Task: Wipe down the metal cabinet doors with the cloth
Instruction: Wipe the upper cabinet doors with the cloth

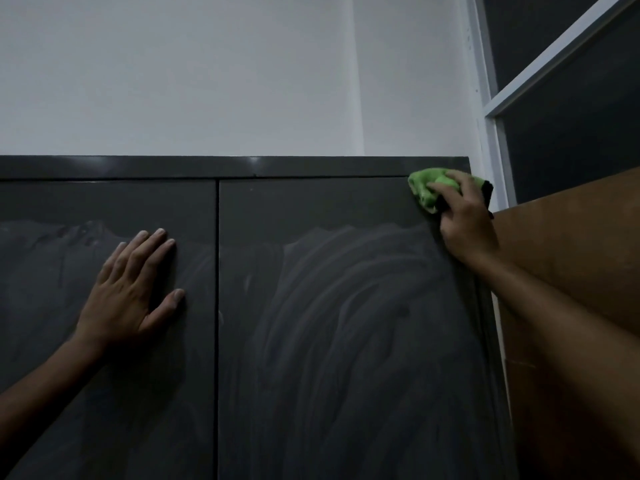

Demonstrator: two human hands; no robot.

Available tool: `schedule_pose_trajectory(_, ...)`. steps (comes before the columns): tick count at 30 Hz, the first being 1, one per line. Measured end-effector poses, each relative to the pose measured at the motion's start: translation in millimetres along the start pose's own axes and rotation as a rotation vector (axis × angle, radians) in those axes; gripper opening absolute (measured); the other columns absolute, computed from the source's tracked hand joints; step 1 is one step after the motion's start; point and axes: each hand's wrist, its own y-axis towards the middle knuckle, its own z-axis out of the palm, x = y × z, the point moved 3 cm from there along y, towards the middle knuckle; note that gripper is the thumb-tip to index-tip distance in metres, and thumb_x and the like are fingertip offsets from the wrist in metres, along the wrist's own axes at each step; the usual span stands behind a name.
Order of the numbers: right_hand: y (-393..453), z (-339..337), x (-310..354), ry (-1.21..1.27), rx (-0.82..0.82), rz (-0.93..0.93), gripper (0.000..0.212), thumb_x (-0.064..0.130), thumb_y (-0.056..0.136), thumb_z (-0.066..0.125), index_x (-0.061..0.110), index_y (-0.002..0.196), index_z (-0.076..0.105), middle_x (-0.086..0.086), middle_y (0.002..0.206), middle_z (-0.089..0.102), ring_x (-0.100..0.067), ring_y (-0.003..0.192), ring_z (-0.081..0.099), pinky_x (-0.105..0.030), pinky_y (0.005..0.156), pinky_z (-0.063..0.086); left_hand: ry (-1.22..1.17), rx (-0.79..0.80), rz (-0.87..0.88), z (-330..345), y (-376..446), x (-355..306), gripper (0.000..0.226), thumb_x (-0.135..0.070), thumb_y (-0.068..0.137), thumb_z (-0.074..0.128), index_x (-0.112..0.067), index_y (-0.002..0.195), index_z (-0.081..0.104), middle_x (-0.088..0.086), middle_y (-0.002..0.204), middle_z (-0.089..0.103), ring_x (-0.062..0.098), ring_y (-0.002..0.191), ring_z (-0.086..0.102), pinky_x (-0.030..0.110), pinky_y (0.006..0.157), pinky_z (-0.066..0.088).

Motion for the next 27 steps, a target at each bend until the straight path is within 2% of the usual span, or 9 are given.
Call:
schedule_pose_trajectory(3, 17, 10, 21, 0.012, -0.045, 0.107, 0.049, -0.008, 0.093, 0.050, 0.012, 0.136, 0.061, -0.020, 0.150, 0.042, -0.040, 0.138, 0.039, -0.057, 0.113, 0.040, 0.000, 0.001, -0.004, 0, 0, -1, 0.087, -0.062, 0.093, 0.040, -0.010, 0.162, 0.030, 0.013, 0.171, 0.024, 0.028, 0.161, 0.013, 0.048, 0.131, 0.010)
schedule_pose_trajectory(8, -48, 1, 9, -0.066, 0.170, -0.216, 0.049, -0.004, 0.090, 0.049, 0.009, 0.136, 0.060, -0.019, 0.150, 0.040, -0.042, 0.141, 0.036, -0.059, 0.112, 0.040, -0.006, 0.007, -0.002, -1, 0, -2, 0.087, -0.062, 0.093, 0.040, -0.010, 0.162, 0.030, 0.012, 0.171, 0.024, 0.026, 0.161, 0.011, 0.050, 0.131, 0.011)
schedule_pose_trajectory(12, 3, -6, -18, -0.011, 0.025, 0.100, 0.056, -0.010, 0.092, 0.049, 0.013, 0.143, 0.056, -0.018, 0.155, 0.038, -0.040, 0.142, 0.036, -0.059, 0.115, 0.037, -0.003, 0.001, 0.001, 1, 0, -1, 0.087, -0.063, 0.094, 0.039, -0.010, 0.162, 0.030, 0.013, 0.171, 0.023, 0.027, 0.161, 0.012, 0.051, 0.130, 0.012)
schedule_pose_trajectory(14, 15, 2, -3, 0.003, 0.020, 0.131, 0.059, -0.007, 0.094, 0.049, 0.016, 0.148, 0.052, -0.018, 0.158, 0.035, -0.040, 0.145, 0.032, -0.059, 0.118, 0.033, -0.002, -0.011, 0.008, 1, 0, -1, 0.087, -0.065, 0.095, 0.037, -0.009, 0.162, 0.031, 0.013, 0.171, 0.024, 0.029, 0.161, 0.014, 0.053, 0.130, 0.013)
schedule_pose_trajectory(17, -21, 8, 9, -0.027, 0.116, -0.093, 0.061, -0.008, 0.091, 0.055, 0.015, 0.148, 0.053, -0.017, 0.158, 0.036, -0.039, 0.148, 0.029, -0.060, 0.120, 0.030, 0.005, -0.020, 0.007, 1, 0, -1, 0.086, -0.062, 0.094, 0.039, -0.008, 0.161, 0.032, 0.014, 0.170, 0.025, 0.030, 0.160, 0.015, 0.053, 0.130, 0.013)
schedule_pose_trajectory(19, -50, -1, -4, -0.052, 0.169, -0.196, 0.059, -0.006, 0.089, 0.056, 0.013, 0.145, 0.055, -0.017, 0.156, 0.038, -0.040, 0.146, 0.033, -0.060, 0.116, 0.036, 0.001, -0.010, 0.003, 1, 1, 0, 0.087, -0.061, 0.093, 0.041, -0.008, 0.161, 0.033, 0.013, 0.170, 0.025, 0.030, 0.160, 0.015, 0.051, 0.131, 0.011)
schedule_pose_trajectory(21, -35, -13, -19, -0.051, 0.140, -0.112, 0.057, -0.007, 0.091, 0.053, 0.013, 0.144, 0.055, -0.016, 0.155, 0.037, -0.040, 0.142, 0.037, -0.057, 0.111, 0.043, 0.005, -0.012, 0.004, 1, 0, -1, 0.087, -0.061, 0.092, 0.042, -0.008, 0.161, 0.034, 0.013, 0.170, 0.025, 0.031, 0.160, 0.015, 0.049, 0.131, 0.009)
schedule_pose_trajectory(24, 23, -10, -24, 0.007, 0.008, 0.146, 0.057, -0.008, 0.095, 0.044, 0.013, 0.148, 0.052, -0.016, 0.159, 0.035, -0.039, 0.143, 0.036, -0.052, 0.118, 0.036, 0.002, -0.015, -0.001, 2, 1, -1, 0.087, -0.061, 0.092, 0.042, -0.008, 0.161, 0.034, 0.012, 0.170, 0.025, 0.031, 0.160, 0.016, 0.048, 0.131, 0.009)
schedule_pose_trajectory(27, 25, 4, -5, 0.021, 0.009, 0.125, 0.058, -0.005, 0.095, 0.046, 0.016, 0.149, 0.051, -0.015, 0.160, 0.033, -0.038, 0.147, 0.031, -0.054, 0.121, 0.031, 0.002, -0.008, -0.006, 1, 1, 0, 0.088, -0.061, 0.091, 0.041, -0.009, 0.161, 0.033, 0.012, 0.171, 0.024, 0.031, 0.160, 0.015, 0.045, 0.131, 0.007)
